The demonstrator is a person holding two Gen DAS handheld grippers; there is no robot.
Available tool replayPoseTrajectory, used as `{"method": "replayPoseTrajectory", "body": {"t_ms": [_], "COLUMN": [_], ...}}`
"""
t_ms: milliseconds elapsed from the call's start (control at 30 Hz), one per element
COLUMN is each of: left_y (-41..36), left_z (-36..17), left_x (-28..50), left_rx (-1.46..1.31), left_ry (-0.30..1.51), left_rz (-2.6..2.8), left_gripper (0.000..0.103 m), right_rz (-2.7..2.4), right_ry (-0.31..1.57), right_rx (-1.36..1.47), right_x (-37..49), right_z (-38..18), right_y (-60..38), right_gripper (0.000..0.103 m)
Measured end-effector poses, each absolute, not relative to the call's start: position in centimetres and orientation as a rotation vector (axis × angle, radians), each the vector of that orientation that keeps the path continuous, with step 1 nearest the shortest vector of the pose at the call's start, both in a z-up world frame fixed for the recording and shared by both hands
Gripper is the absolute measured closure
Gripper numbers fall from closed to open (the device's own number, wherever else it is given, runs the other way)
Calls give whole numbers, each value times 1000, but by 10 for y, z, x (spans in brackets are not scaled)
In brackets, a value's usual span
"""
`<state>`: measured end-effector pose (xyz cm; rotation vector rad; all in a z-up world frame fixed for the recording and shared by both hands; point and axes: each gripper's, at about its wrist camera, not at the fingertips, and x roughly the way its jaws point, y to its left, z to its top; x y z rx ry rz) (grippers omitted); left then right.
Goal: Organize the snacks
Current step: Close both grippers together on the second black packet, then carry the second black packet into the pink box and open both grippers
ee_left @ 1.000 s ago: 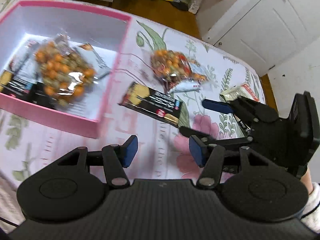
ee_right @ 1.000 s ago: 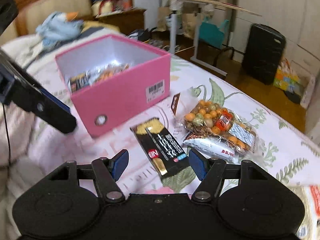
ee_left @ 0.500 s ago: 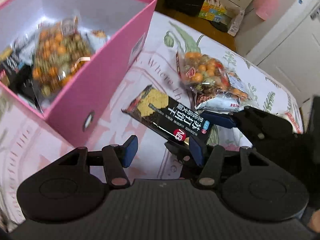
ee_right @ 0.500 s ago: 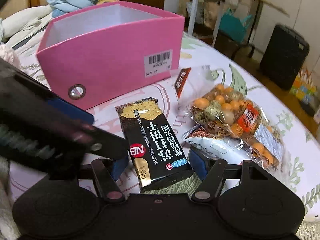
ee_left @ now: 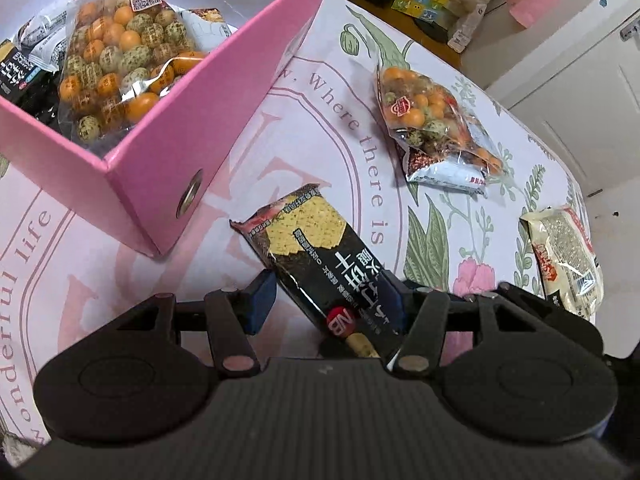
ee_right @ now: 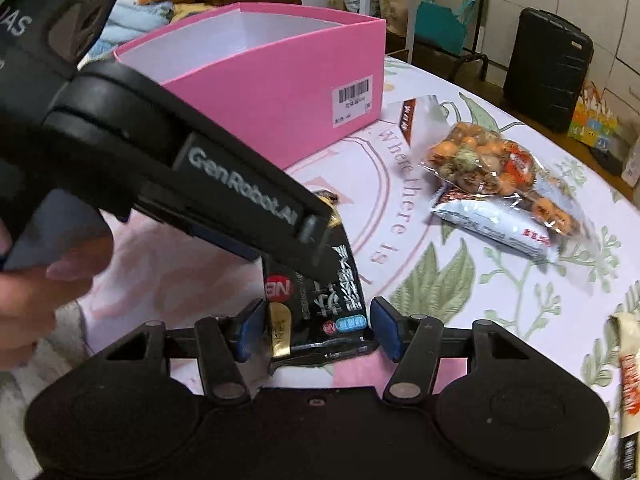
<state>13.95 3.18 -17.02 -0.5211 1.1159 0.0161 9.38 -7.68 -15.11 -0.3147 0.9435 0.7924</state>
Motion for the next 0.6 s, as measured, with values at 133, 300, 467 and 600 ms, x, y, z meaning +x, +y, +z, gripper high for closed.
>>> {"method": "replayPoseTrajectory", "body": {"t_ms": [133, 300, 467, 600], "left_y": [27, 24, 22, 20], "left_z": [-171, -167, -155, -137], "left_x": [137, 135, 128, 117], "left_rx": [-493, -481, -453, -419], "left_ry": [1110, 1135, 1170, 1173], "left_rz": [18, -19, -62, -92], "left_gripper": [51, 52, 52, 52], "right_rz": [790, 739, 663, 619], "right_ry": [891, 928, 946, 958], "right_rx": [-326, -288, -220, -157], "right_x": [95, 93, 81, 71], "right_z": [-160, -151, -140, -127], "right_y": [-67, -60, -58, -60], "right_gripper": [41, 48, 49, 49]}}
